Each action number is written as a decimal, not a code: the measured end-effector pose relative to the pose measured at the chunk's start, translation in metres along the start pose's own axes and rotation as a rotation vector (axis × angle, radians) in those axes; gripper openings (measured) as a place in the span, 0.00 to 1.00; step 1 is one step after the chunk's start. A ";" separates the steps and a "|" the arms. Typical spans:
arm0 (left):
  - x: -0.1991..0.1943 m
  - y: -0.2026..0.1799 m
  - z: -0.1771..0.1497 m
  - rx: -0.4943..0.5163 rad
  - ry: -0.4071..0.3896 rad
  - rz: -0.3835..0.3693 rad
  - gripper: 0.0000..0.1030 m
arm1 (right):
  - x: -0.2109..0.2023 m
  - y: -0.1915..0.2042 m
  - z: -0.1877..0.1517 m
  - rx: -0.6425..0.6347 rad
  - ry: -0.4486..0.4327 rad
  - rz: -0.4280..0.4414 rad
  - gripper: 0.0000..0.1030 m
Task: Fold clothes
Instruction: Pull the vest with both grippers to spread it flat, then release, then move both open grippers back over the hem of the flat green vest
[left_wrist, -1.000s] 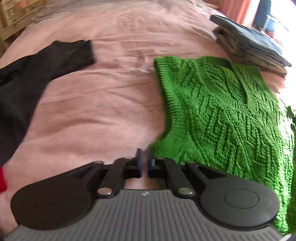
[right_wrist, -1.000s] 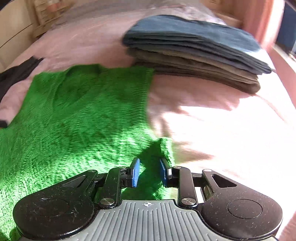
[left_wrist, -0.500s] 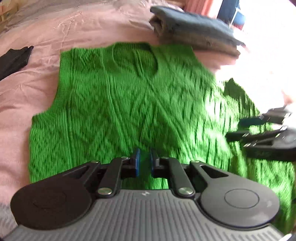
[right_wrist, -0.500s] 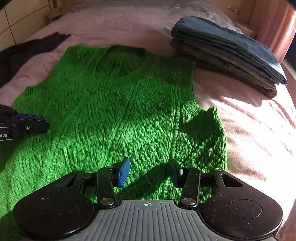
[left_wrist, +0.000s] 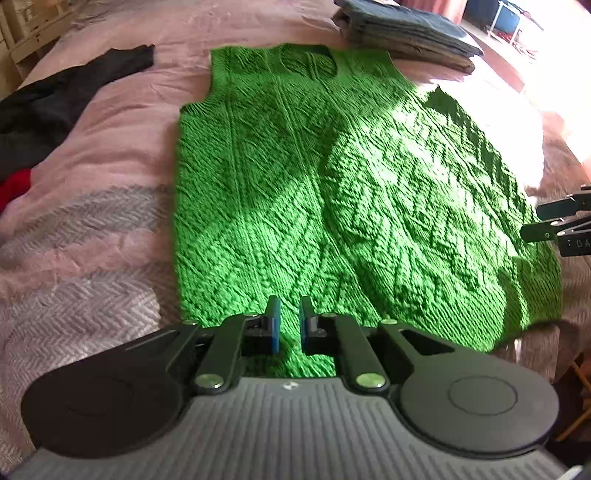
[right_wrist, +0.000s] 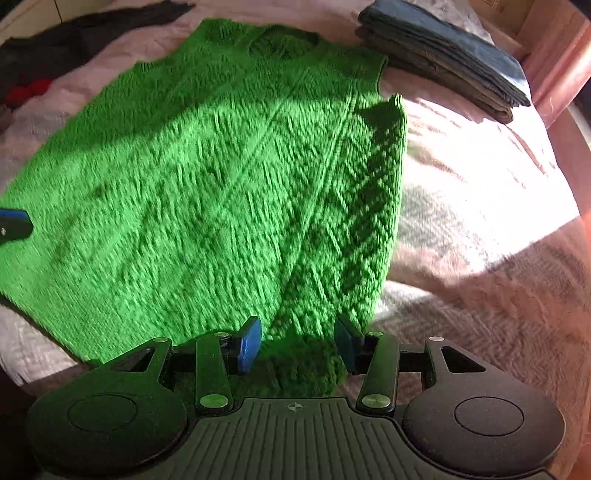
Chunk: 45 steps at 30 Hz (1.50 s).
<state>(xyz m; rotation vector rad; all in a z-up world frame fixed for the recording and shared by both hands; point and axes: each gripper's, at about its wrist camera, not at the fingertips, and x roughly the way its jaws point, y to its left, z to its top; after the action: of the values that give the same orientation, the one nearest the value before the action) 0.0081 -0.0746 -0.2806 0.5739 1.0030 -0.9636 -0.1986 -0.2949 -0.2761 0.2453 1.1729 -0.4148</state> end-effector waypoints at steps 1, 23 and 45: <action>-0.003 0.002 0.003 -0.013 -0.015 0.011 0.08 | -0.001 0.001 0.006 0.008 -0.025 0.008 0.46; -0.019 0.028 -0.046 -0.065 0.179 -0.040 0.13 | -0.004 0.007 -0.047 0.303 0.177 -0.029 0.47; -0.179 0.017 0.076 -0.060 -0.042 0.169 0.42 | -0.154 0.059 0.042 0.321 -0.102 0.026 0.87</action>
<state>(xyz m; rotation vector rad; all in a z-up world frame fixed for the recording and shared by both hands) 0.0196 -0.0538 -0.0870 0.5770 0.9269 -0.7905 -0.1872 -0.2303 -0.1195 0.5110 0.9991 -0.5862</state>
